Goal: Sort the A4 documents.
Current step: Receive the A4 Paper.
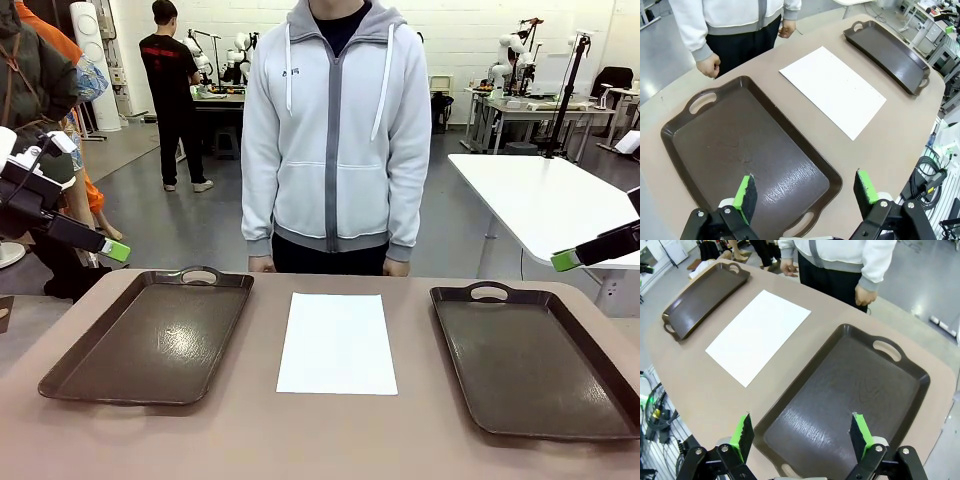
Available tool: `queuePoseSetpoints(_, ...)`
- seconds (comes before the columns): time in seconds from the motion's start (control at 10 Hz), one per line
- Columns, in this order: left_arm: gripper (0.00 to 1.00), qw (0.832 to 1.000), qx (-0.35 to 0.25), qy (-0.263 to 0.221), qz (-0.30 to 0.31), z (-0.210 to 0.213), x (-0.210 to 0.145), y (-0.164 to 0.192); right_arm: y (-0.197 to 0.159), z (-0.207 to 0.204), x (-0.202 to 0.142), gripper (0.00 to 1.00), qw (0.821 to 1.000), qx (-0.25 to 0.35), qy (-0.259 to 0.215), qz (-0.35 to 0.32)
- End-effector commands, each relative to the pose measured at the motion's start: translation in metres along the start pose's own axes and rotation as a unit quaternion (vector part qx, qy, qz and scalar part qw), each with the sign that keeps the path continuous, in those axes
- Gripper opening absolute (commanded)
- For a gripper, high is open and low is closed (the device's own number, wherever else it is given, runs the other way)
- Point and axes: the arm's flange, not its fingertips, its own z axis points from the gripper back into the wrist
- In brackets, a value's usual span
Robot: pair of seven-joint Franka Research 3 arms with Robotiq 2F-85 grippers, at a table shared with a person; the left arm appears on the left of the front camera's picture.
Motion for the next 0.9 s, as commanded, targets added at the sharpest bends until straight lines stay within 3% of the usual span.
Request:
queuePoseSetpoints(0.0,1.0,1.0,-0.024,-0.007,-0.007,-0.006,-0.026,-0.015,0.023,-0.011,-0.041,1.0,1.0,0.006,-0.002,0.009)
queuePoseSetpoints(0.1,1.0,1.0,0.0,0.0,0.0,0.0,0.0,0.0,0.0,0.0,0.0,1.0,1.0,0.0,0.0,0.0)
queuePoseSetpoints(0.8,1.0,1.0,0.0,0.0,0.0,0.0,0.0,0.0,0.0,0.0,0.0,1.0,1.0,0.0,0.0,0.0)
